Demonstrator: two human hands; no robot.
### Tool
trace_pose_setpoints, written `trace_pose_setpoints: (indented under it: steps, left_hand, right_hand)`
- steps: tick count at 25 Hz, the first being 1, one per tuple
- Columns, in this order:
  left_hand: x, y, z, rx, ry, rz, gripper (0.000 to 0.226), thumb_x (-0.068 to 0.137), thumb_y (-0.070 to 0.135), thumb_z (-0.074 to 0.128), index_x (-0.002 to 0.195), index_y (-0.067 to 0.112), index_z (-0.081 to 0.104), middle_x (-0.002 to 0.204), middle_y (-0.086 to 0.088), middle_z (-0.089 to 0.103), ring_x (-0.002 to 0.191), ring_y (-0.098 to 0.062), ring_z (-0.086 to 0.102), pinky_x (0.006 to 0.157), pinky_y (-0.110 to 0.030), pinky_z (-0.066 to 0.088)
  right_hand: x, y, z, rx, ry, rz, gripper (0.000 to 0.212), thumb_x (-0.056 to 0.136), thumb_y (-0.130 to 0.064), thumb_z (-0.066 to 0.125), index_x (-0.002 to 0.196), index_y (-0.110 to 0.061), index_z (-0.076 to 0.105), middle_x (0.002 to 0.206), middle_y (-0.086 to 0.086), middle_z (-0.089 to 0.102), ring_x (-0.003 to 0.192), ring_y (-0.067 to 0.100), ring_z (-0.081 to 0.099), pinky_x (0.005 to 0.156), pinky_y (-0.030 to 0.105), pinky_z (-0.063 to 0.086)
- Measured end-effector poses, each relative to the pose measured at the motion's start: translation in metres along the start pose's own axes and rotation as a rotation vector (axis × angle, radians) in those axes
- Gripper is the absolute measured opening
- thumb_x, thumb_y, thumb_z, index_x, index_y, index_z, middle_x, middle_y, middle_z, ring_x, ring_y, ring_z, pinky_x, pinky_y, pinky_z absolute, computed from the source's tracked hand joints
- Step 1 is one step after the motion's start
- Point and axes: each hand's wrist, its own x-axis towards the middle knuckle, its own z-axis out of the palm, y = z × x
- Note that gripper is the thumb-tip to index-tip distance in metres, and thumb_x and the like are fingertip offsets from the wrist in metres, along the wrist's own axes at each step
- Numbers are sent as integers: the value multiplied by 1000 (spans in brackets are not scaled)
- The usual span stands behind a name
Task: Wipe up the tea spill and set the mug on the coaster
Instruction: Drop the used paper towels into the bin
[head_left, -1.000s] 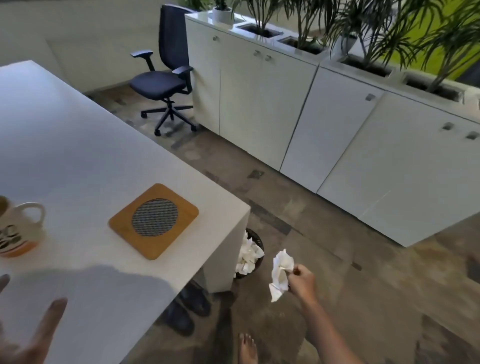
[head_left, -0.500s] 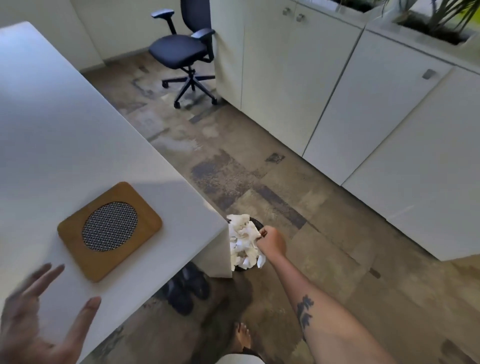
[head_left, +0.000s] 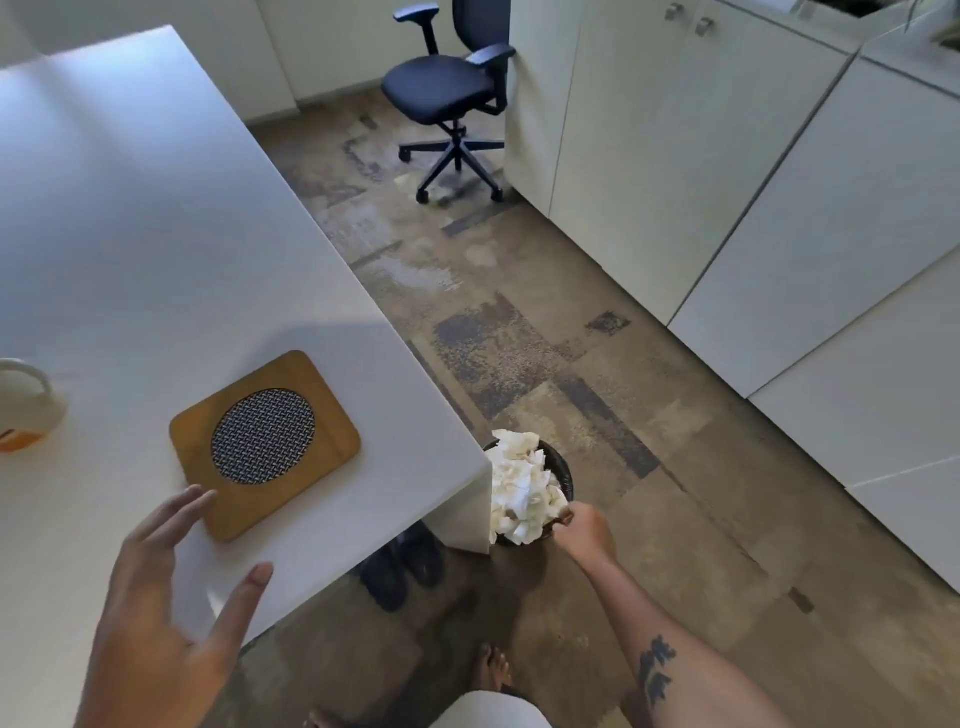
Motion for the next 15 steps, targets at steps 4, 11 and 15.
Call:
trace_pose_setpoints:
  steps: [4, 11, 15]
  left_hand:
    - [2, 1, 6, 66, 17, 21, 83, 80, 43, 76, 151, 8, 52, 157, -5, 51, 148, -12, 47, 123, -19, 31]
    - [3, 5, 0, 18, 33, -30, 77, 80, 25, 80, 149, 4, 54, 153, -15, 55, 142, -23, 50, 114, -45, 44]
    - [7, 4, -6, -186, 39, -244, 78, 80, 36, 81, 151, 21, 51, 159, -6, 52, 139, -24, 56, 113, -47, 51]
  right_hand:
    - [0, 0, -10, 154, 69, -28, 20, 97, -13, 68, 115, -9, 75, 115, 9, 76, 106, 27, 70, 90, 35, 56]
    - [-31, -105, -87, 598, 323, -523, 13, 97, -30, 76, 109, -30, 79, 97, -12, 79, 88, 6, 74, 74, 25, 64]
    - [-79, -174, -123, 691, 313, -839, 13, 96, -38, 74, 108, -38, 79, 94, -14, 80, 81, 10, 75, 68, 19, 61]
